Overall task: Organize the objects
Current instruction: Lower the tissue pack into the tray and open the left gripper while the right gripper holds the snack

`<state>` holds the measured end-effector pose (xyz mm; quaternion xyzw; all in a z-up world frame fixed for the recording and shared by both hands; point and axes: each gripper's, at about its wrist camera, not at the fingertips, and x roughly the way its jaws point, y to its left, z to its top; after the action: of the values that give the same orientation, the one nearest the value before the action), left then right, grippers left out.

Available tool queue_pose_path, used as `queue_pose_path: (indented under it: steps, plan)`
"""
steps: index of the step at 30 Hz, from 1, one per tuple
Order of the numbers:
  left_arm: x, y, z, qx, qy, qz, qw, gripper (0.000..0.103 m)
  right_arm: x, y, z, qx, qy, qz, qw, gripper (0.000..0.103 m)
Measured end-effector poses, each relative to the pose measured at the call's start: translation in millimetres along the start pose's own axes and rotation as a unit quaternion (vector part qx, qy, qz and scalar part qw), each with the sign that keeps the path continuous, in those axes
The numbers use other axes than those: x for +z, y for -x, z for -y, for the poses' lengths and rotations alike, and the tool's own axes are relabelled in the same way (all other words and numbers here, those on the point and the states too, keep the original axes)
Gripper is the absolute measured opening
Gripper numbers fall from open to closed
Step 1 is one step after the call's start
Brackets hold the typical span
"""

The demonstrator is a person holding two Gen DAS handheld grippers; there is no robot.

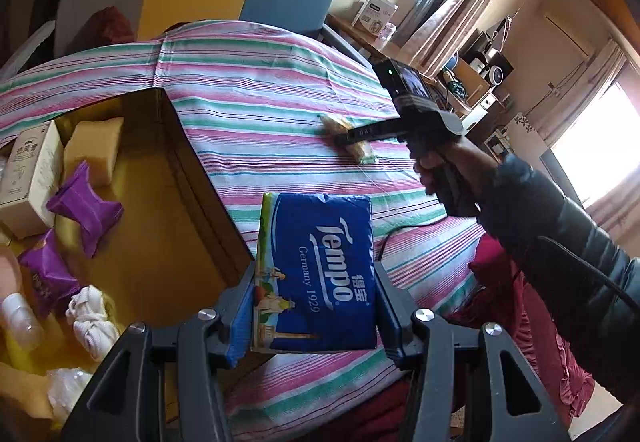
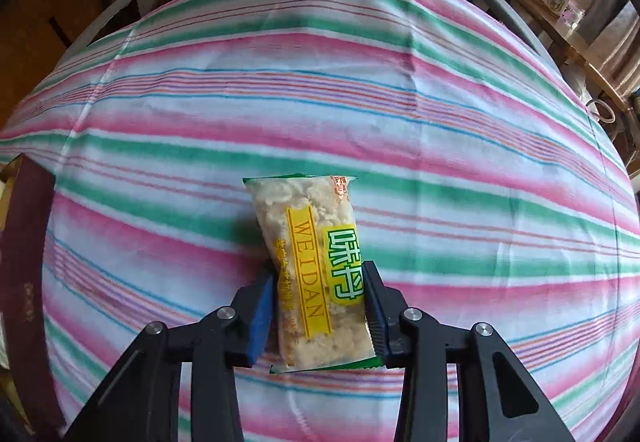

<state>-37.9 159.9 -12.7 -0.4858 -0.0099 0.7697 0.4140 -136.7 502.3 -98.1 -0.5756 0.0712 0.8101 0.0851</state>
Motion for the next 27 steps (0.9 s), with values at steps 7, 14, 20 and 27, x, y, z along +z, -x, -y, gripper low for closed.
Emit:
queue_pose_path:
  steps: [7, 14, 20, 27]
  plan:
    - [-14.1, 32.3, -18.6, 0.022, 0.019, 0.029, 0.9991, 0.053, -47.1, 15.4, -45.4, 0.026, 0.016, -0.004, 1.0, 0.042]
    - [-32.2, 86.6, -65.8, 0.073, 0.081, 0.089, 0.9901, 0.053, -57.3, 17.0, -46.4, 0.022, 0.021, 0.022, 0.999, 0.043]
    - [-56.1, 115.7, -111.4, 0.087, 0.16, 0.114, 0.9767, 0.053, -56.5, 16.6, -35.8, 0.012, 0.037, 0.033, 0.999, 0.043]
    - [-58.8, 113.8, -92.1, 0.113, 0.139, 0.116, 0.9769, 0.053, -55.9, 16.4, -21.3, 0.008, 0.041, 0.037, 0.998, 0.043]
